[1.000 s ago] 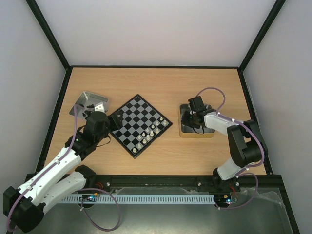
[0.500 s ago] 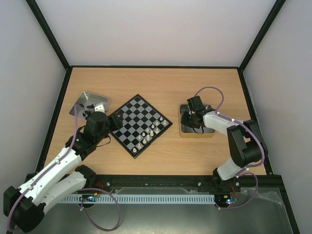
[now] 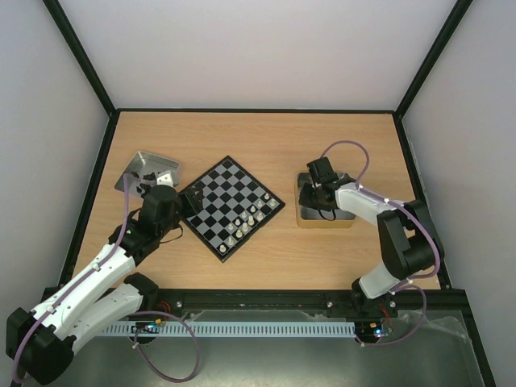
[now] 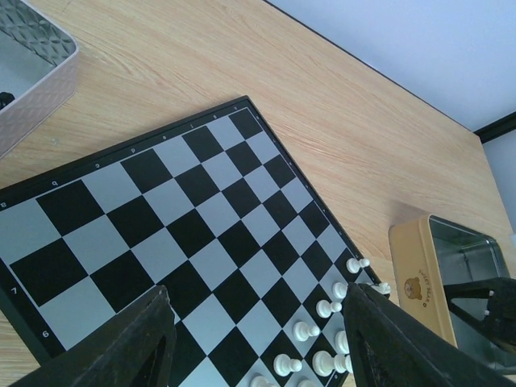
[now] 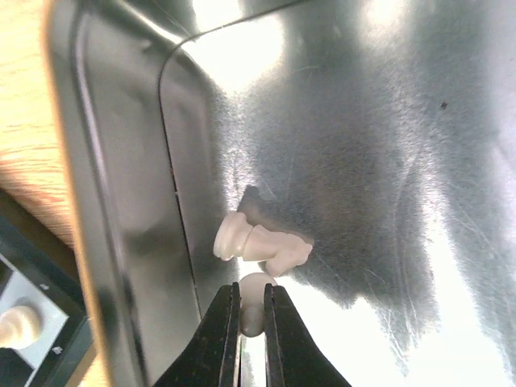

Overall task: Set up the chess pieces on the board
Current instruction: Pick up the chess piece from the storage box, then place the chess piece on the chessboard.

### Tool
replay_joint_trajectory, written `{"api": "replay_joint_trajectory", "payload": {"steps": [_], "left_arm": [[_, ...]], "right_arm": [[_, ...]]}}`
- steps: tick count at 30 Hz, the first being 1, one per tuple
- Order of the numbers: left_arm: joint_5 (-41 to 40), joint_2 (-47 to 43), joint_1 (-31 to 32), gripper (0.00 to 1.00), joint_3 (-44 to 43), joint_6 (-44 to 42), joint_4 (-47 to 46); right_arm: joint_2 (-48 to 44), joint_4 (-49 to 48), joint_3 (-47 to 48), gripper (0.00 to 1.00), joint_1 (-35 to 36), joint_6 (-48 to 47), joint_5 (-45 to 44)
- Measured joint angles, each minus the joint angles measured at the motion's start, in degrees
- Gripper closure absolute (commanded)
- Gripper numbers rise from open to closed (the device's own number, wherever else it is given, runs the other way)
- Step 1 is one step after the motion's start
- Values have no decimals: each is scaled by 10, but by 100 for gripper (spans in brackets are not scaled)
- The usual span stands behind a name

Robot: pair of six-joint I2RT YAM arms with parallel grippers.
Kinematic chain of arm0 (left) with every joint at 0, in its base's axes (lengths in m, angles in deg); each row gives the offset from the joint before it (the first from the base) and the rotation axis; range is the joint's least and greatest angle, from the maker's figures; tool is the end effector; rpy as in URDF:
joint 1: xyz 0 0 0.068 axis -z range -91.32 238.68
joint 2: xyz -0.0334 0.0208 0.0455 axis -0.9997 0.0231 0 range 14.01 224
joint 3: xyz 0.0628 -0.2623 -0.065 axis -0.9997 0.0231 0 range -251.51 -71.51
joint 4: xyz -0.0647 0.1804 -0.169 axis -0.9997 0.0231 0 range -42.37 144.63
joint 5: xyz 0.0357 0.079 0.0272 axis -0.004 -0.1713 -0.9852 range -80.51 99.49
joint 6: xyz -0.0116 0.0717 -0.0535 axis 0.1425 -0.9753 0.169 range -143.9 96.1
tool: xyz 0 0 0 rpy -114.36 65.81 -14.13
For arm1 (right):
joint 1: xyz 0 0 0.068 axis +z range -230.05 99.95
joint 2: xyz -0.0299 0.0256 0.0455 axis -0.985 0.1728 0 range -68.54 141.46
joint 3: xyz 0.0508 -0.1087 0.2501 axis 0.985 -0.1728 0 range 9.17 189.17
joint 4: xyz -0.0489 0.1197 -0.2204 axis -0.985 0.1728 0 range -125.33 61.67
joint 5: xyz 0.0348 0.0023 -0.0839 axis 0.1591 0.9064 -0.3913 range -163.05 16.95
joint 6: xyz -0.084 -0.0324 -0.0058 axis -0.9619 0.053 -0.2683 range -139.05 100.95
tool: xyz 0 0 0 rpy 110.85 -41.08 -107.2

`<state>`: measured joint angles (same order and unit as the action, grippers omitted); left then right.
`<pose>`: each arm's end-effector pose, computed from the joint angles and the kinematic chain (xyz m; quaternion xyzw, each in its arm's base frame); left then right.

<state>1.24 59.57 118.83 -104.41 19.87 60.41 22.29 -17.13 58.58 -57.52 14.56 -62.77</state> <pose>0.1932 -0.0989 0.2457 -0.1381 0.8327 -0.2717 0.4622 0.2902 0.1360 0.1371 0.0694 0.9590 0.1991 0.1896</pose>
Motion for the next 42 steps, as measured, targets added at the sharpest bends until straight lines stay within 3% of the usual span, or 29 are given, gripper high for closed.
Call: {"api": "replay_joint_trajectory", "payload": {"steps": [10, 16, 26, 36, 42], "left_arm": [[3, 0, -3, 41, 0, 2, 0], [2, 0, -5, 41, 0, 4, 0], [-15, -12, -10, 41, 2, 15, 10], [-102, -83, -20, 40, 2, 50, 71], [-140, -119, -22, 40, 2, 62, 92]], "right_arm": [[-55, 43, 55, 96, 12, -2, -19], [-50, 61, 107, 95, 72, -2, -22], [48, 73, 214, 95, 194, -7, -36], [141, 96, 309, 95, 349, -24, -31], [188, 130, 326, 95, 396, -38, -25]]}}
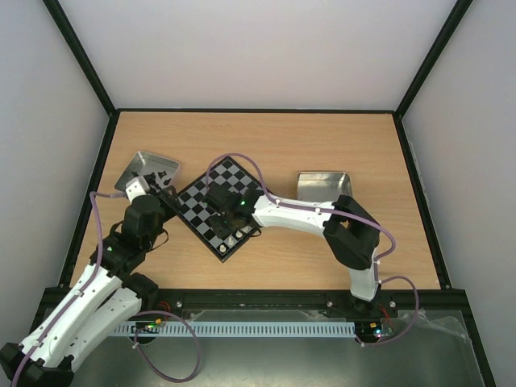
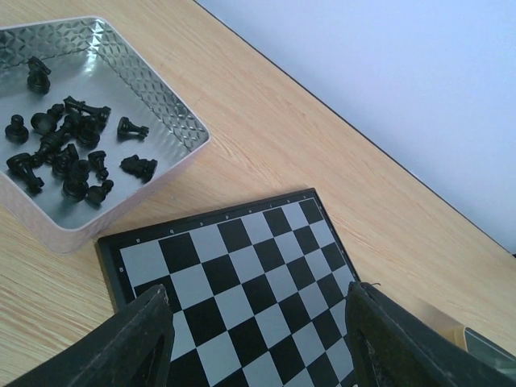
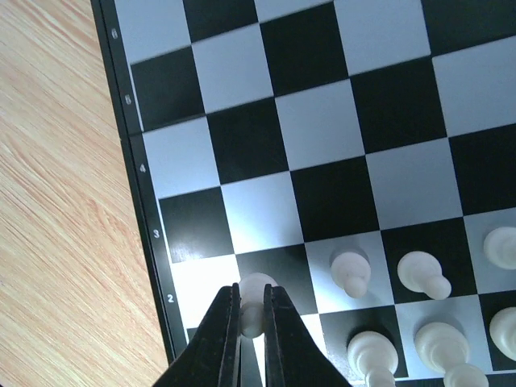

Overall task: Set up the chess pieces on the board
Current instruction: Place the chess piece on the chessboard.

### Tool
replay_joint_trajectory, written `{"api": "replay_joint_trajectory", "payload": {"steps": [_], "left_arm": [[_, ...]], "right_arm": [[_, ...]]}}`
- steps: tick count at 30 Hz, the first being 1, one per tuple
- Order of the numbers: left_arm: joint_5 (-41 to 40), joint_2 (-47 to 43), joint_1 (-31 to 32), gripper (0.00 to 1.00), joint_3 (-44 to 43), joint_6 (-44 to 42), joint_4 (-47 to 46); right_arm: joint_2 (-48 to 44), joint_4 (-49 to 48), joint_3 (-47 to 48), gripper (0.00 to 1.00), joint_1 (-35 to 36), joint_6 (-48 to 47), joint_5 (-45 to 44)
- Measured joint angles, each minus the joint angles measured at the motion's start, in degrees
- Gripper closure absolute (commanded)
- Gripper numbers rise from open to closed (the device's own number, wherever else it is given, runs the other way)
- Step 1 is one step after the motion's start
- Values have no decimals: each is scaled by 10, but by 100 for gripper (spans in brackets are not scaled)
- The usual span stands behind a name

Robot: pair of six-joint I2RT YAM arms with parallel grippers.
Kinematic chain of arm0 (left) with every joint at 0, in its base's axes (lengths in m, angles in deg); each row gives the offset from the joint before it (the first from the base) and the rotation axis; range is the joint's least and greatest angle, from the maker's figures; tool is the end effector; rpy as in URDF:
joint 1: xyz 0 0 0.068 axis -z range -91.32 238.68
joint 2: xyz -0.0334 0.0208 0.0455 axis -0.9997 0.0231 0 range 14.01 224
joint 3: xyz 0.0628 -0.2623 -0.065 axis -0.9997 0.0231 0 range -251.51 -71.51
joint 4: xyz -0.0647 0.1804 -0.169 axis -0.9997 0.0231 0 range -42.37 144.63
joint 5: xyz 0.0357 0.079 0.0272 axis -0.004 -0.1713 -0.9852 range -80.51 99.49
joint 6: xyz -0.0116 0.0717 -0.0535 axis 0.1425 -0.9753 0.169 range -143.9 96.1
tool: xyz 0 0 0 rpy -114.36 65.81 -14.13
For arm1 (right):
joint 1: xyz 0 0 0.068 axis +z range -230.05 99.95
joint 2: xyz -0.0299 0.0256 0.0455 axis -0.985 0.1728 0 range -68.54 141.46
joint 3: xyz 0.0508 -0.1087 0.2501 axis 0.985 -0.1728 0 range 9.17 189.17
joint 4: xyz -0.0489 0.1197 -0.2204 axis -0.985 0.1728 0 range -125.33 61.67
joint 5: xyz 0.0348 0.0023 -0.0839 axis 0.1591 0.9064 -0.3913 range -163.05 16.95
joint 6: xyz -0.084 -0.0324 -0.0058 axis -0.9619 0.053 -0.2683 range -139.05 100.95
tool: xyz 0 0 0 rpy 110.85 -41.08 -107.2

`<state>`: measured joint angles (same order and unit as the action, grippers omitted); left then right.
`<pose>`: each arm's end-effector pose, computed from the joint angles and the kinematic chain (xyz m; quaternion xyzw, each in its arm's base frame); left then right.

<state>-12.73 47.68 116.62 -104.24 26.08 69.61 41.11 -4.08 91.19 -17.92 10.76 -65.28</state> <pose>0.1670 -0.0541 0.2608 -0.2608 0.7824 -0.2160 0.5226 0.1910 0.3846 0.1773 -0.2850 0.9181 0.2378 0.1391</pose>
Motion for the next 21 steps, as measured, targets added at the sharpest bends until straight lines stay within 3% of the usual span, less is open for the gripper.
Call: {"api": "replay_joint_trajectory", "payload": {"steps": [13, 21], "left_arm": [[-5, 5, 0, 40, 0, 6, 5], [-5, 5, 0, 40, 0, 7, 5]], "right_arm": [[41, 33, 19, 93, 6, -23, 5], [46, 33, 19, 86, 6, -26, 12]]}}
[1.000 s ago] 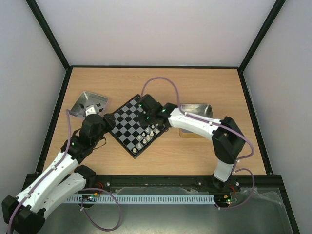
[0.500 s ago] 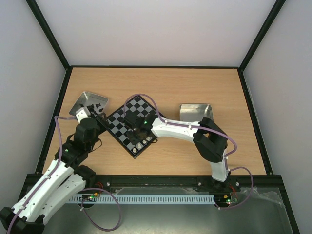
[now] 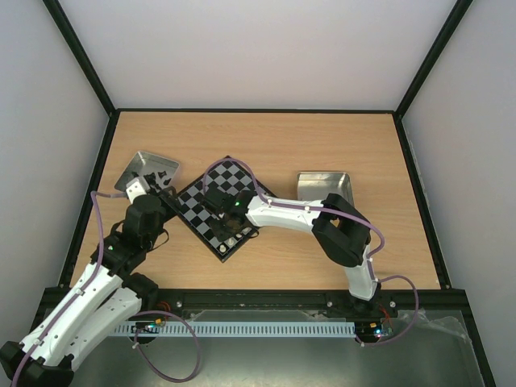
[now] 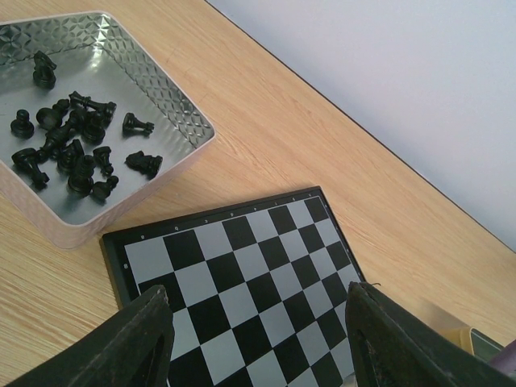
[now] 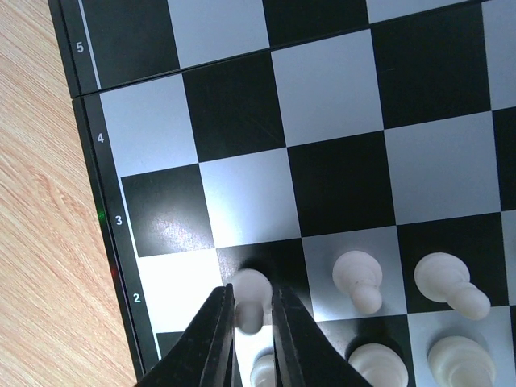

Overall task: Set up the chess pieces on the board
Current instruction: Place the chess piece on the chessboard.

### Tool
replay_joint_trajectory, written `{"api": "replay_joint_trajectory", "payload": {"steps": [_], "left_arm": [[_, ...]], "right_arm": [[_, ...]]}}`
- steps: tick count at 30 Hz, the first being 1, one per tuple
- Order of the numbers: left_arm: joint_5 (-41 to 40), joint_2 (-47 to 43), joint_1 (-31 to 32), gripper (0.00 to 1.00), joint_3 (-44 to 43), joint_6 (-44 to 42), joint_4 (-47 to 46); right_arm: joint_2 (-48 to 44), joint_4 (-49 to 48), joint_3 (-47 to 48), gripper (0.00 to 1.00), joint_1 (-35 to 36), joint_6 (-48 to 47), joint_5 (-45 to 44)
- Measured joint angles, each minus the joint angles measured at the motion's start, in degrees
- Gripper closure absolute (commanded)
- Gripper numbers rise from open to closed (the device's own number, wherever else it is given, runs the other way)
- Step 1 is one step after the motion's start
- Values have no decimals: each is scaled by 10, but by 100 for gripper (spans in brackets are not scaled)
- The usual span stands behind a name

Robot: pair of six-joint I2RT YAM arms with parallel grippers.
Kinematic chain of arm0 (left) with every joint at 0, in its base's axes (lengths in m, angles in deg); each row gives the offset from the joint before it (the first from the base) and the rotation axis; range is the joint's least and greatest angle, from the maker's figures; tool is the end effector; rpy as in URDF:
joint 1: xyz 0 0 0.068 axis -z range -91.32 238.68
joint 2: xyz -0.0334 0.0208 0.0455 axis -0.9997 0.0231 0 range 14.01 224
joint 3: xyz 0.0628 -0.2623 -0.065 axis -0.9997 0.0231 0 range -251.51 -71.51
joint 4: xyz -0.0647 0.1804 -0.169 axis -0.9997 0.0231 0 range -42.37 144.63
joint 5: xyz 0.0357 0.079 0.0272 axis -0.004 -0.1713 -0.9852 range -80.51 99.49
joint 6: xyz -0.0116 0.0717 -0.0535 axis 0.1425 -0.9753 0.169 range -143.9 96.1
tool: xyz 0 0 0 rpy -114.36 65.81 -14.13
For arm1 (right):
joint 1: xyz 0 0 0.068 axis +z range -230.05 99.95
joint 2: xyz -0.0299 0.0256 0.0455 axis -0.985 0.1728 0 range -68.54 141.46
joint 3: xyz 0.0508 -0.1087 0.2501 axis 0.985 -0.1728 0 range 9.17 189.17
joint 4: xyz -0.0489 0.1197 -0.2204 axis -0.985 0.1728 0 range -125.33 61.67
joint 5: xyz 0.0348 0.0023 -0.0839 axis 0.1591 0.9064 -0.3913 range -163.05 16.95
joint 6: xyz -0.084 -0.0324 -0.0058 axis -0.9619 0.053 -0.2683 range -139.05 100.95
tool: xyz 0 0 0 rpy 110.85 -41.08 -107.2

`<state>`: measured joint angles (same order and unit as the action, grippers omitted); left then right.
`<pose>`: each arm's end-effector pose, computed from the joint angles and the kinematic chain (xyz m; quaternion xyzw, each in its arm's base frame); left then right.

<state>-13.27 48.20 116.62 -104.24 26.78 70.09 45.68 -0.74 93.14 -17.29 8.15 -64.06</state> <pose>0.1678 -0.0537 0.2584 -0.2675 0.7845 -0.2106 0.5184 0.1865 0.3899 0.1511 -0.3134 0.9213 0.2076 0.0995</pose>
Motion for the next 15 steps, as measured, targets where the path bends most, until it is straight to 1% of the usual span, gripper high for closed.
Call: {"api": "replay_joint_trajectory", "payload": {"steps": [4, 11, 15], "left_arm": [[0, 0, 0, 40, 0, 0, 0], [0, 0, 0, 40, 0, 0, 0], [0, 0, 0, 40, 0, 0, 0]], "right_arm": [[0, 2, 0, 82, 0, -1, 2], [0, 8, 1, 81, 0, -2, 5], [-3, 7, 2, 76, 0, 2, 0]]}}
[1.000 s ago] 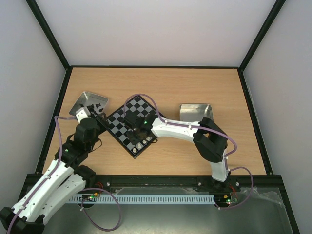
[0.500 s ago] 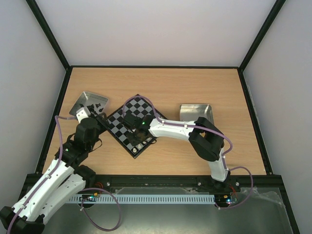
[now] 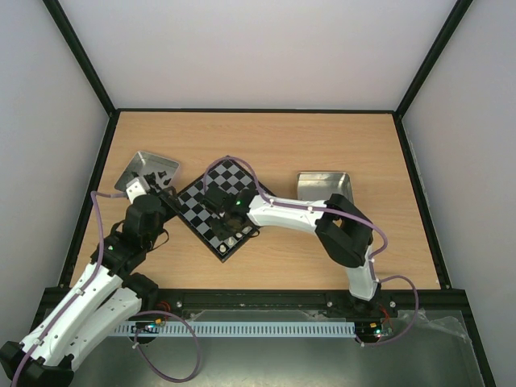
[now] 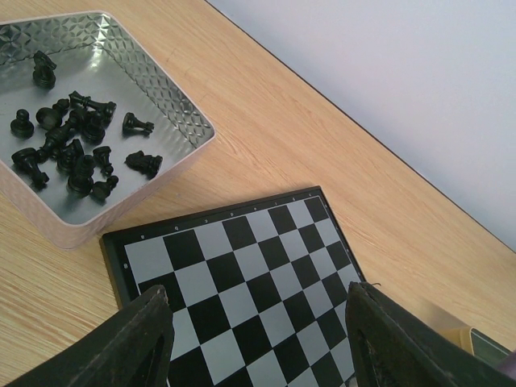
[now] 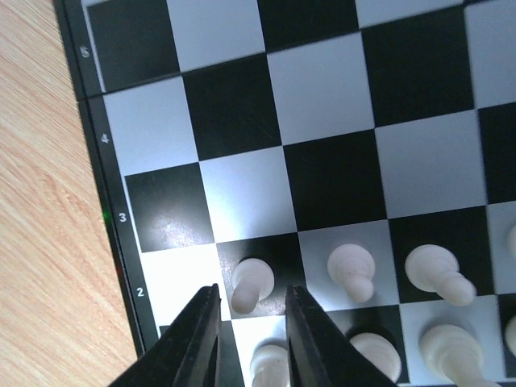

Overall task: Set up the chess pieces on the board
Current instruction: Place the chess piece on the chessboard, then pick up the chess piece from the storage box.

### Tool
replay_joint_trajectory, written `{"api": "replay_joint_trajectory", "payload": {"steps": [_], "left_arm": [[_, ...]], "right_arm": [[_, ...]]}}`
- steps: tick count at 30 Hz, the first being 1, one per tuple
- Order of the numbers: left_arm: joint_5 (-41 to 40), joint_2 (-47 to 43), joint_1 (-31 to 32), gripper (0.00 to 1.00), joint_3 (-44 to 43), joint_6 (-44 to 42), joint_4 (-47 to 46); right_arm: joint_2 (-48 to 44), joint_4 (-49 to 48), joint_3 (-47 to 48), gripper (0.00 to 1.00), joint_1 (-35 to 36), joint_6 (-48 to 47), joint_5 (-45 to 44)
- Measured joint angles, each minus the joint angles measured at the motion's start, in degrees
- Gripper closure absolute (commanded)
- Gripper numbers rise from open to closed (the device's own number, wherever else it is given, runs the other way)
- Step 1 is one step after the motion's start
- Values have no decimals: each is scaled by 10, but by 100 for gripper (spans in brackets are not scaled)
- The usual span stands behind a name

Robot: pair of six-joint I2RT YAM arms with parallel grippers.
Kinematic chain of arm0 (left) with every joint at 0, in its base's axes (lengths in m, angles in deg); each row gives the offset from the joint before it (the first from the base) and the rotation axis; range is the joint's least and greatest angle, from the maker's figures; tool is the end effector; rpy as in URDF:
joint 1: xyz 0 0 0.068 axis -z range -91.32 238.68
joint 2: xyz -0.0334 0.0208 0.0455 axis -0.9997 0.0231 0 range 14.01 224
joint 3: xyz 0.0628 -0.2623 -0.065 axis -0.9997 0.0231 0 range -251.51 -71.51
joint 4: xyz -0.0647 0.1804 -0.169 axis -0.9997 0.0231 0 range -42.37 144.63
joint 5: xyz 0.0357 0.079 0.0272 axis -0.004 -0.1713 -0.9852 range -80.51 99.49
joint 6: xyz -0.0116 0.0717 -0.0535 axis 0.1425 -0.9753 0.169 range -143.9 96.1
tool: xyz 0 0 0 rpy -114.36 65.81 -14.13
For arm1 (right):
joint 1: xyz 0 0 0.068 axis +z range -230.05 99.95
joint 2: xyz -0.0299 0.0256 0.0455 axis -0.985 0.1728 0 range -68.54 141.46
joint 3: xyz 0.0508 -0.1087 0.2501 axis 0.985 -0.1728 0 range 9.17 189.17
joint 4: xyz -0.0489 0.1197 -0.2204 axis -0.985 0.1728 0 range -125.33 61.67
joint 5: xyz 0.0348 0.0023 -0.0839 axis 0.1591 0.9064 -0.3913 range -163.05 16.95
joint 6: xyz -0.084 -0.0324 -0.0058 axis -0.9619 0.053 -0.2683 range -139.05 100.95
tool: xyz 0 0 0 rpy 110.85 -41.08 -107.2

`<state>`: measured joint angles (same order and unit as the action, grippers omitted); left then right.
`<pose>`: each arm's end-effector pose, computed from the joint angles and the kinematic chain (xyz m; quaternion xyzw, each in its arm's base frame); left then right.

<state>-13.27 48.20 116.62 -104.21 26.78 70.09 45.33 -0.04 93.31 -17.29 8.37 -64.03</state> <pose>0.1678 -0.0537 0.2582 -0.2675 0.7846 -0.2105 0.5182 0.1859 0.3887 0.1538 -0.3117 0.9222 0.2069 0.0978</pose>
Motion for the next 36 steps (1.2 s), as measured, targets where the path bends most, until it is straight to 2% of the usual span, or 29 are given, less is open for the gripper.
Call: {"api": "replay_joint_trajectory", "payload": {"steps": [5, 10, 14, 20, 29, 36], "left_arm": [[0, 0, 0, 39, 0, 0, 0], [5, 0, 0, 39, 0, -1, -1], [21, 1, 0, 38, 1, -4, -10], [54, 16, 0, 38, 8, -14, -37], [79, 38, 0, 38, 8, -20, -54], [85, 41, 0, 38, 8, -23, -54]], "right_arm": [[-46, -12, -3, 71, -6, 12, -20], [-139, -45, -39, 66, -42, 36, -54], [-212, -73, -108, 61, -121, 65, -101], [-291, -100, -261, 57, -282, 123, -141], [-296, -117, -327, 52, -374, 113, -112], [-233, -121, -327, 49, -391, 62, -72]]}}
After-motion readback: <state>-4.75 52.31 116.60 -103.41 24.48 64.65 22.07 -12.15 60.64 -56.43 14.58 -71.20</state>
